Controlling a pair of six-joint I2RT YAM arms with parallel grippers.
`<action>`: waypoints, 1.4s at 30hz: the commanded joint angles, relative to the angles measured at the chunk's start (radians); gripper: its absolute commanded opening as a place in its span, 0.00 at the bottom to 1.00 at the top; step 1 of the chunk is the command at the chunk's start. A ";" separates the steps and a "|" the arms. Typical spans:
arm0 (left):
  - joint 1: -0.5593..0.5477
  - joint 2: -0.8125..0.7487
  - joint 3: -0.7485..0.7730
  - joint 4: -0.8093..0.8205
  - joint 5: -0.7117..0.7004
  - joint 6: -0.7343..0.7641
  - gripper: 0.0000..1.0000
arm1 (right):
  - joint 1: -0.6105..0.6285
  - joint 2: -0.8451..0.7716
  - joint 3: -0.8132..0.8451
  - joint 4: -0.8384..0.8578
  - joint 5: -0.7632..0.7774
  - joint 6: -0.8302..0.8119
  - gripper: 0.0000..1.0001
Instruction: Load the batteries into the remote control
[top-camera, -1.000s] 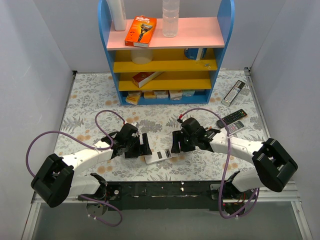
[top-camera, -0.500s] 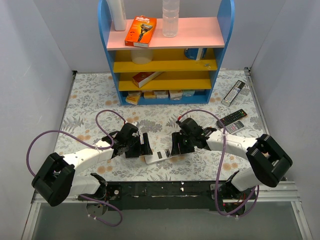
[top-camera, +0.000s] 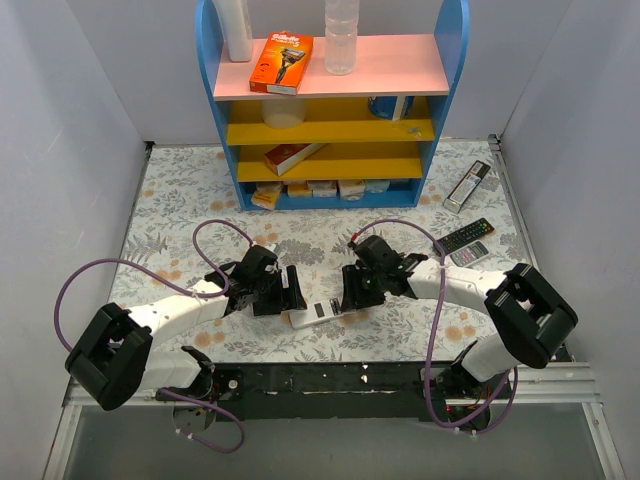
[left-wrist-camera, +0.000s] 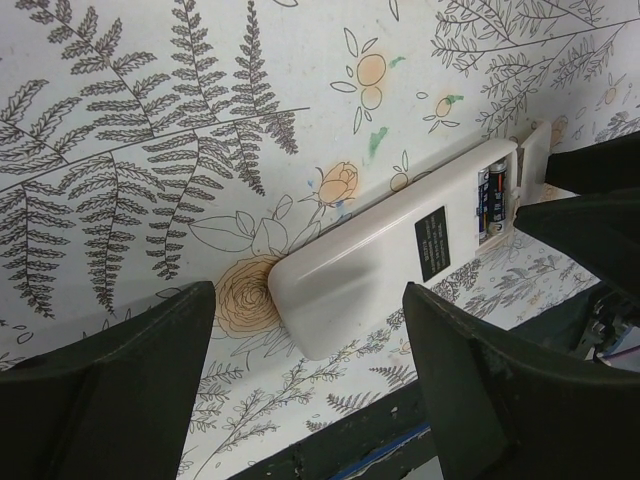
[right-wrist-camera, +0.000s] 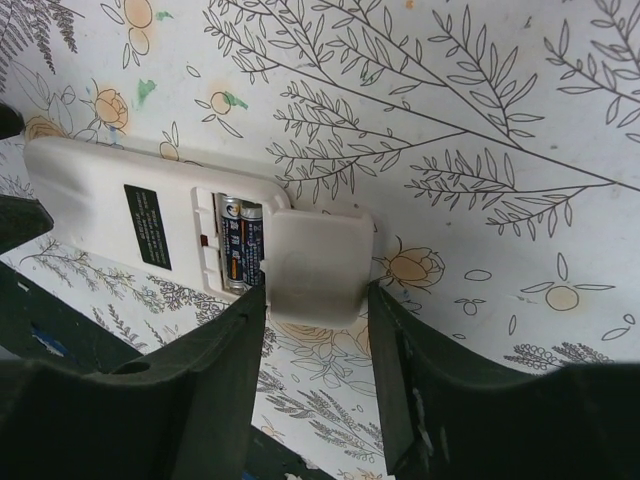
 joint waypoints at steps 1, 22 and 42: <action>-0.003 0.022 -0.001 -0.028 0.004 0.004 0.76 | 0.011 0.020 0.022 0.006 -0.001 -0.007 0.51; -0.003 0.022 -0.007 -0.021 0.010 -0.006 0.75 | 0.050 0.017 0.073 0.012 0.019 0.032 0.33; -0.003 0.006 -0.015 -0.036 -0.001 -0.001 0.75 | 0.056 -0.012 0.077 -0.036 0.127 0.070 0.42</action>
